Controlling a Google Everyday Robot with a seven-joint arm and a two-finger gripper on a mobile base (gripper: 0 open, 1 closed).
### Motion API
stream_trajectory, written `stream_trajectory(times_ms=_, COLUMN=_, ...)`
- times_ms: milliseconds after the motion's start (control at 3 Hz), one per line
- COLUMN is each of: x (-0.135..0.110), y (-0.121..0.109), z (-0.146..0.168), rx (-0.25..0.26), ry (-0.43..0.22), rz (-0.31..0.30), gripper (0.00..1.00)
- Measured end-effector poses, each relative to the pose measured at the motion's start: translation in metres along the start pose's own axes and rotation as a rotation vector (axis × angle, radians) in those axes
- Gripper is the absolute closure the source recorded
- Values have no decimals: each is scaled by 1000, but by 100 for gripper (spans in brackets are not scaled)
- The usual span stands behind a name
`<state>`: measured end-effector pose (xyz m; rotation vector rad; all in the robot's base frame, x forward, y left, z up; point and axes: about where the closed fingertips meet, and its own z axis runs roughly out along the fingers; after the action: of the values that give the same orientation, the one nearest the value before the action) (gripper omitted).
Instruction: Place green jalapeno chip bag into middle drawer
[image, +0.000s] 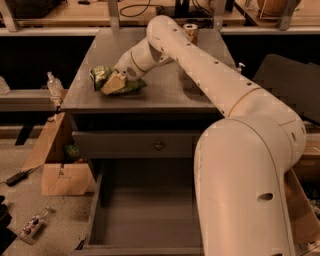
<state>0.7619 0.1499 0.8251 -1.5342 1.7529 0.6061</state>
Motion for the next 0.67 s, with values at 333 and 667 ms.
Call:
stream_trajectory(times_ms=333, x=-6, y=-1, z=-5, rx=0, ry=0, rz=0, gripper=100)
stream_trajectory(times_ms=667, x=-7, y=-1, z=-6, rx=0, ry=0, rz=0, gripper=100)
